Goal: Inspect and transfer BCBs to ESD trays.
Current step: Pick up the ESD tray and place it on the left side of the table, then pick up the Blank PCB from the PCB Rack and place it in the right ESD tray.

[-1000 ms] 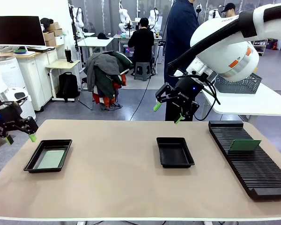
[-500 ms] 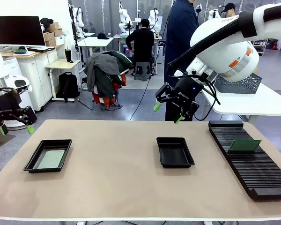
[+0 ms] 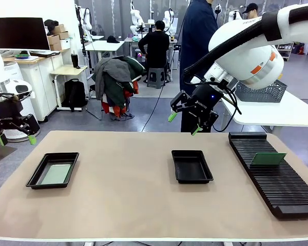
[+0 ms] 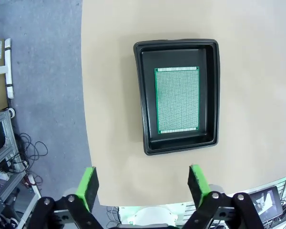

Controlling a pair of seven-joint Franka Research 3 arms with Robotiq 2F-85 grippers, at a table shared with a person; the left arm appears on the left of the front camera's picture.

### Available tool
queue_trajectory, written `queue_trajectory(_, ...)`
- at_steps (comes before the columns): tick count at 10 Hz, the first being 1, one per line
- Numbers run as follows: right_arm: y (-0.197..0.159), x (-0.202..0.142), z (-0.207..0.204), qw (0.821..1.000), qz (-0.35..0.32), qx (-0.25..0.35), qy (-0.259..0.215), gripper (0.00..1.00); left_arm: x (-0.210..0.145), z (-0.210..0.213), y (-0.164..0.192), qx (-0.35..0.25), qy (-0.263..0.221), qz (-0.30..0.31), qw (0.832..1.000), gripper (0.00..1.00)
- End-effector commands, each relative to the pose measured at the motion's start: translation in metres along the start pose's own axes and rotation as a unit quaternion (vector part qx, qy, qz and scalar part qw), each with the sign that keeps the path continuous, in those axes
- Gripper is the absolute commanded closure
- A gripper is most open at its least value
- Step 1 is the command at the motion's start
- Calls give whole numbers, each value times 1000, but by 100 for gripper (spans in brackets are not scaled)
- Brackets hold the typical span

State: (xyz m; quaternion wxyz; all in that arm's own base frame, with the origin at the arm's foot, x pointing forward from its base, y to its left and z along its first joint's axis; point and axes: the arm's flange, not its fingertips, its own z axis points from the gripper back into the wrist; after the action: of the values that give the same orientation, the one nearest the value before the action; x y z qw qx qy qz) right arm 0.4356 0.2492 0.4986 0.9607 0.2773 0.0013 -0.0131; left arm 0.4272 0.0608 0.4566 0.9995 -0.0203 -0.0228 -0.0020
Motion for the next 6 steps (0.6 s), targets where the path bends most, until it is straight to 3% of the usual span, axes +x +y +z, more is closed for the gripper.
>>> queue_trajectory(1, 2, 3, -1, 1000, -5, -7, -1, 0, -1, -3, 0, -4, -3, 3, 1000, 0)
queue_trajectory(6, 2, 3, -1, 1000, -5, -7, -1, 0, -1, -3, 0, -4, -3, 3, 1000, 0)
